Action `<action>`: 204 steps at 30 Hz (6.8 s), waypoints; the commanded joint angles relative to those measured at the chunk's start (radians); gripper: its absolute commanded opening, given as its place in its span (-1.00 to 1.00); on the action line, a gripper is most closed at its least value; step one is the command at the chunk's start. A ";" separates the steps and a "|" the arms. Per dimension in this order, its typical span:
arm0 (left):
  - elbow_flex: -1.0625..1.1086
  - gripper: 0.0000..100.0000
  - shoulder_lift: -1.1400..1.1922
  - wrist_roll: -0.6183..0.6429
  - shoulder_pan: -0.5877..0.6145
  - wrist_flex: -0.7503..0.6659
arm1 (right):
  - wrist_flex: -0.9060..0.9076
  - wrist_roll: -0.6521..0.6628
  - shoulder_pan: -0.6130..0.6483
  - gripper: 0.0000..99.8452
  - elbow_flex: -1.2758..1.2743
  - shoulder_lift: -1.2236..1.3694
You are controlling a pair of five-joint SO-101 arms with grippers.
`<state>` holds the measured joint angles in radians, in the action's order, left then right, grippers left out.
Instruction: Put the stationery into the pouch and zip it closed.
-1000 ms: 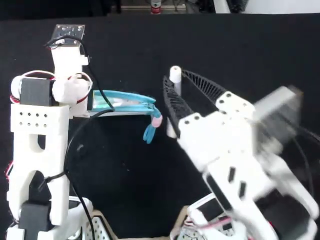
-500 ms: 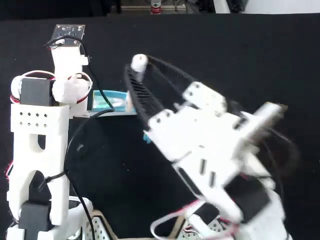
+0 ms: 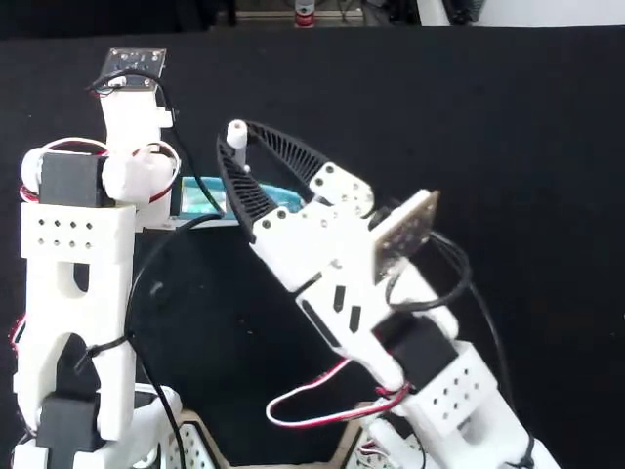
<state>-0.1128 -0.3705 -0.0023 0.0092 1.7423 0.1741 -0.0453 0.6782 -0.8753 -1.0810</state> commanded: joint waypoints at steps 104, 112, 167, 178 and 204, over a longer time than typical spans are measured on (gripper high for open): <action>-0.028 -0.94 -0.009 -0.012 0.010 0.009 | 0.443 0.322 -0.216 -0.98 -0.344 -0.507; -0.028 -0.94 -0.009 -0.012 0.010 0.009 | 0.677 0.299 -0.216 -0.73 -0.236 -0.501; -0.028 -0.94 -0.012 -0.014 0.010 0.009 | 0.671 0.365 -0.307 -0.98 -0.058 -0.156; -0.028 -0.94 -0.012 -0.014 0.010 0.009 | 0.664 0.351 -0.201 -0.98 -0.047 -0.153; -0.039 -0.94 -0.012 -0.012 0.002 0.002 | 0.761 0.351 -0.201 -0.98 0.105 -0.142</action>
<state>-0.1128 -0.3705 -0.0115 0.0107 1.7423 0.9383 0.3168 0.4618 -0.8247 -1.2313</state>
